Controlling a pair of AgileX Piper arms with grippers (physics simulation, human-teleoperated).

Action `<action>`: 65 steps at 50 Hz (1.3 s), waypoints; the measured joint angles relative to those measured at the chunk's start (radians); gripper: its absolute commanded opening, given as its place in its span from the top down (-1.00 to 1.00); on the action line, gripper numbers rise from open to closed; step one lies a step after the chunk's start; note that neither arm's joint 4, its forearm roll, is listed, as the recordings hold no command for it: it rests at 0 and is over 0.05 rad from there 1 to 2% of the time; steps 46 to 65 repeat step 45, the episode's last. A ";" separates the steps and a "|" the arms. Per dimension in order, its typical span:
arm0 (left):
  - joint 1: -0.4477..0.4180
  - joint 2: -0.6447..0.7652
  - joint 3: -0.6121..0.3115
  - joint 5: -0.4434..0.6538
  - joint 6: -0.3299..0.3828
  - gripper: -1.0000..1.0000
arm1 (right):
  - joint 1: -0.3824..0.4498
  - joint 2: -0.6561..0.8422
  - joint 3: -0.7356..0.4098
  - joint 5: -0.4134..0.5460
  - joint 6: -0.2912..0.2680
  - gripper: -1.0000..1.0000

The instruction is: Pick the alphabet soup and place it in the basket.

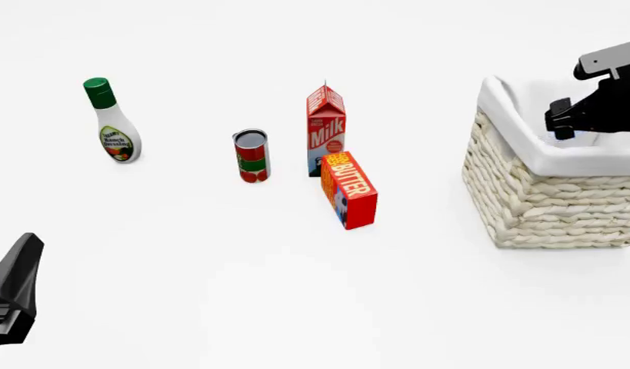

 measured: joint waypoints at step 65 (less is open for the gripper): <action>0.000 0.000 0.000 0.000 0.000 -1.00 | -0.001 -0.156 0.019 0.060 0.007 -1.00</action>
